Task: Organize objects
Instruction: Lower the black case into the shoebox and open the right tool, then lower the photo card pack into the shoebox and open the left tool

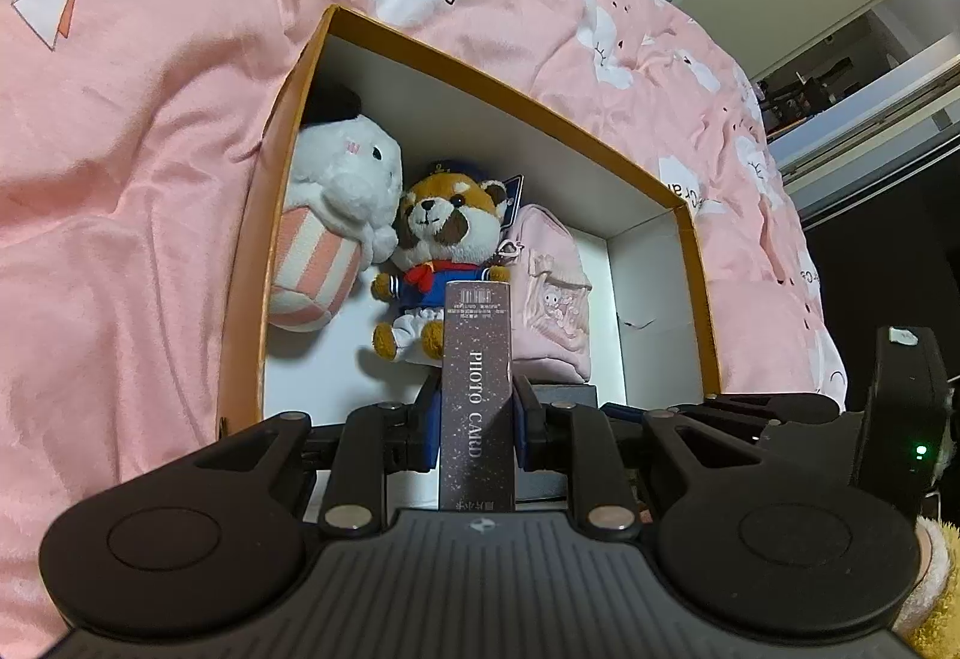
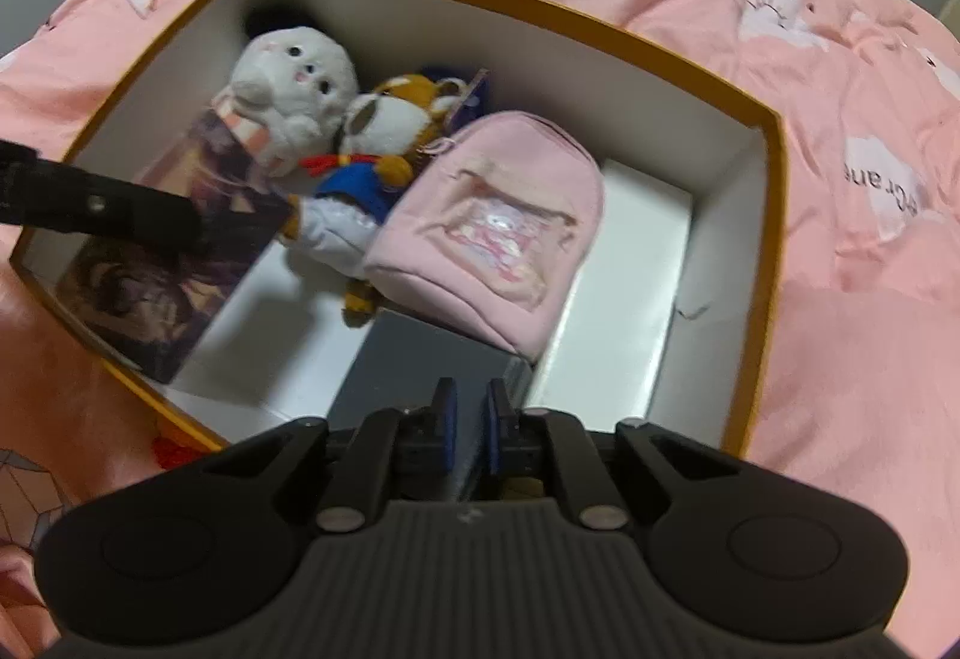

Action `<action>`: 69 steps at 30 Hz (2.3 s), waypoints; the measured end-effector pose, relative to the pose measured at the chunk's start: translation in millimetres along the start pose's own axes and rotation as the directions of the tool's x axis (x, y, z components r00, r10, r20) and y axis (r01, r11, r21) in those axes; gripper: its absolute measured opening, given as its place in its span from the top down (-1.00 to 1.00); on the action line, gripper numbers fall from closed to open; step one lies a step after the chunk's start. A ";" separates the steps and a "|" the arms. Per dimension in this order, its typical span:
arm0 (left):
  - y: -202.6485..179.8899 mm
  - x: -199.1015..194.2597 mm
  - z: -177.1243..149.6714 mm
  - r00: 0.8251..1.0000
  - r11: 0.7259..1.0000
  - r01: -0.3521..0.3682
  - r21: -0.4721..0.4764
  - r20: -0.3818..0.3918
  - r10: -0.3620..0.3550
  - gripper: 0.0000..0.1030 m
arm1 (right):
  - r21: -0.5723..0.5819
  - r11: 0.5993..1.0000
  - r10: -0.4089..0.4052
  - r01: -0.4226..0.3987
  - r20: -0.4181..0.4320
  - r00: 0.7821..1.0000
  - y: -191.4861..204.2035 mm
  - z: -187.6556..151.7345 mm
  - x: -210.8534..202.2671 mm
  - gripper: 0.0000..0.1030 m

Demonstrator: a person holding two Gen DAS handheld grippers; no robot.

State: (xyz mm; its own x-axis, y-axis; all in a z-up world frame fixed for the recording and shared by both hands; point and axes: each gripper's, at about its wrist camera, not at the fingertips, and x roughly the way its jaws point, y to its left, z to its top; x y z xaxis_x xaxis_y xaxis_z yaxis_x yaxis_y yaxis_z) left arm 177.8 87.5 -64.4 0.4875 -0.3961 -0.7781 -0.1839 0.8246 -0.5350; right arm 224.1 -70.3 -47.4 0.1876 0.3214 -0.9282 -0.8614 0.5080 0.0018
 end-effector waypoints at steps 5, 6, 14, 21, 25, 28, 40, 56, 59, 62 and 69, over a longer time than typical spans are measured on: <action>-0.6 0.5 0.8 1.000 1.000 -0.002 0.002 -0.002 0.002 0.52 | 0.036 0.999 0.017 -0.014 -0.079 0.997 -6.9 2.8 27.2 0.90; -0.1 0.9 1.2 1.000 1.000 -0.002 -0.001 -0.002 0.002 0.52 | 0.046 0.999 0.028 -0.025 -0.078 0.997 -9.4 3.3 29.2 0.90; -1.0 12.2 6.2 1.000 1.000 -0.013 -0.018 0.012 0.013 0.52 | 0.070 0.996 0.055 -0.056 0.013 0.998 -8.4 -4.2 9.6 0.86; -1.2 33.3 0.7 0.999 0.999 -0.006 -0.045 -0.048 0.004 0.52 | 0.148 0.985 0.077 -0.092 0.104 0.992 -6.8 -8.3 -4.3 0.85; 1.9 43.3 -1.7 0.994 0.995 0.012 -0.100 -0.107 -0.023 0.52 | 0.174 0.980 0.077 -0.097 0.122 0.990 -7.2 -6.9 -2.7 0.85; -0.9 40.0 -3.2 0.993 0.995 0.044 -0.087 -0.110 -0.054 0.52 | 0.194 0.976 0.078 -0.103 0.130 0.988 -9.1 -8.0 -1.5 0.85; 9.7 58.4 9.7 0.963 0.978 0.054 -0.201 -0.248 -0.104 0.52 | 0.223 0.968 0.082 -0.114 0.148 0.986 -14.1 -8.3 -2.1 0.80; -16.3 54.6 4.0 0.966 0.992 -0.072 0.107 -0.241 0.096 0.32 | 0.219 0.968 0.089 -0.122 0.155 0.984 -8.9 -7.5 -3.7 0.64; -24.7 48.1 1.3 0.965 0.972 -0.119 0.204 -0.207 0.162 0.32 | 0.219 0.967 0.094 -0.127 0.155 0.983 -7.8 -6.6 -2.2 0.64; -31.6 39.3 -1.6 0.966 0.945 -0.149 0.292 -0.163 0.203 0.32 | 0.213 0.967 0.110 -0.143 0.160 0.981 -5.1 -5.4 -1.9 0.64; -24.9 26.2 10.0 0.986 0.950 -0.115 0.291 -0.086 0.146 0.49 | 0.205 0.961 0.147 -0.184 0.185 0.972 0.8 1.0 -4.7 0.64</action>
State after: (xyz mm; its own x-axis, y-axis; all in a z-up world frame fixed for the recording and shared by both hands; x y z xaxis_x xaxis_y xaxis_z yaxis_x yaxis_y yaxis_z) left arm 203.7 60.7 -68.1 0.3802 -0.3051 -0.8731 0.0181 0.9463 -0.3228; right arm 223.0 -70.6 -42.6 0.1436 0.5349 -0.8326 -0.7657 0.5930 0.2490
